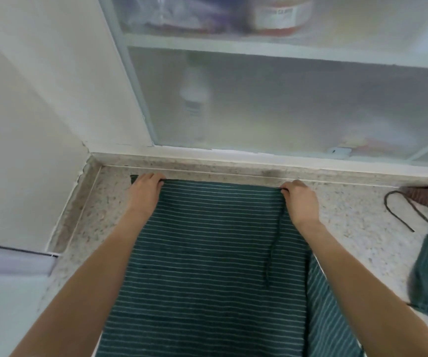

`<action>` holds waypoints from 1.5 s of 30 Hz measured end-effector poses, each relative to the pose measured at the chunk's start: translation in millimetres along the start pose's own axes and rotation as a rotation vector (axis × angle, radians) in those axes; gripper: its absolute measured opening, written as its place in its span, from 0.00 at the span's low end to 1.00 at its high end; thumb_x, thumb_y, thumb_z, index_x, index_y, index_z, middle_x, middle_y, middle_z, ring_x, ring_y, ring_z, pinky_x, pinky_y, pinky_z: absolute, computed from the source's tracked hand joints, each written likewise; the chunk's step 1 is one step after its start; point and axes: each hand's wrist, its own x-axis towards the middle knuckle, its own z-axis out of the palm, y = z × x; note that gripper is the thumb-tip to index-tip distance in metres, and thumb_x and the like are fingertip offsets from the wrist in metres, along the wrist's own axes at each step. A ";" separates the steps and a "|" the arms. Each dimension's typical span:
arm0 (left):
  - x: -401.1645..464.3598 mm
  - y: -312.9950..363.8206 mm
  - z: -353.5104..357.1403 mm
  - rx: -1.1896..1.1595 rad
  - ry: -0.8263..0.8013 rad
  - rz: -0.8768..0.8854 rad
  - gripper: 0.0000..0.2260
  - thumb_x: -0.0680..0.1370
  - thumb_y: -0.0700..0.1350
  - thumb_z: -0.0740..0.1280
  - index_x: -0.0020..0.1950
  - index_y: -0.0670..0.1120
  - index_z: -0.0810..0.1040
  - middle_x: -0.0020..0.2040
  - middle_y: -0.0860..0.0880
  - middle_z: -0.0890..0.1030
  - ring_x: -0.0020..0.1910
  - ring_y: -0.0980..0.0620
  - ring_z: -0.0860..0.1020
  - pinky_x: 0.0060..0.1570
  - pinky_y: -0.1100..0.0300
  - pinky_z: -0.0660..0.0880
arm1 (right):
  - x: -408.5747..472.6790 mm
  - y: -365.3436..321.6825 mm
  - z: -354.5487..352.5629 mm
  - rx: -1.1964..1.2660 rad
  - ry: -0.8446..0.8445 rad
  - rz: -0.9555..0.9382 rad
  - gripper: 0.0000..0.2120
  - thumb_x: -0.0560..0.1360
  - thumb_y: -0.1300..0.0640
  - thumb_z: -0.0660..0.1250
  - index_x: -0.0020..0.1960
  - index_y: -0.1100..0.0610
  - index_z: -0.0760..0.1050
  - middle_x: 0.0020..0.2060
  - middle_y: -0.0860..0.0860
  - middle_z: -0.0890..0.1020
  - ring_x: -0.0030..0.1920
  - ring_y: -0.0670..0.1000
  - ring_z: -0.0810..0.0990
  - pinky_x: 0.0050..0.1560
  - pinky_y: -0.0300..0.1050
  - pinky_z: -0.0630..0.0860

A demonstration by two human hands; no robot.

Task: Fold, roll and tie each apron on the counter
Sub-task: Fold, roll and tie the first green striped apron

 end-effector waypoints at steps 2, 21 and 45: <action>15.3 -4.3 8.9 -0.004 -0.004 -0.001 0.05 0.76 0.35 0.66 0.50 0.38 0.80 0.47 0.37 0.81 0.47 0.38 0.77 0.48 0.48 0.74 | 14.3 -4.2 11.8 -0.032 0.006 -0.015 0.09 0.76 0.66 0.63 0.52 0.63 0.80 0.45 0.59 0.81 0.40 0.60 0.80 0.41 0.49 0.78; -11.5 -22.4 88.6 0.146 -0.503 -0.076 0.39 0.68 0.77 0.45 0.74 0.63 0.39 0.77 0.53 0.37 0.74 0.45 0.34 0.66 0.32 0.35 | -25.9 -16.1 105.2 -0.193 -0.358 -0.011 0.31 0.77 0.33 0.43 0.76 0.46 0.50 0.76 0.51 0.51 0.75 0.62 0.47 0.70 0.67 0.44; -154.5 190.0 97.1 -0.007 -0.740 0.503 0.40 0.71 0.70 0.60 0.76 0.52 0.53 0.76 0.48 0.54 0.74 0.46 0.51 0.72 0.45 0.52 | -269.6 62.9 34.1 -0.139 -0.408 0.357 0.42 0.58 0.34 0.75 0.65 0.51 0.68 0.62 0.56 0.72 0.61 0.62 0.72 0.56 0.61 0.71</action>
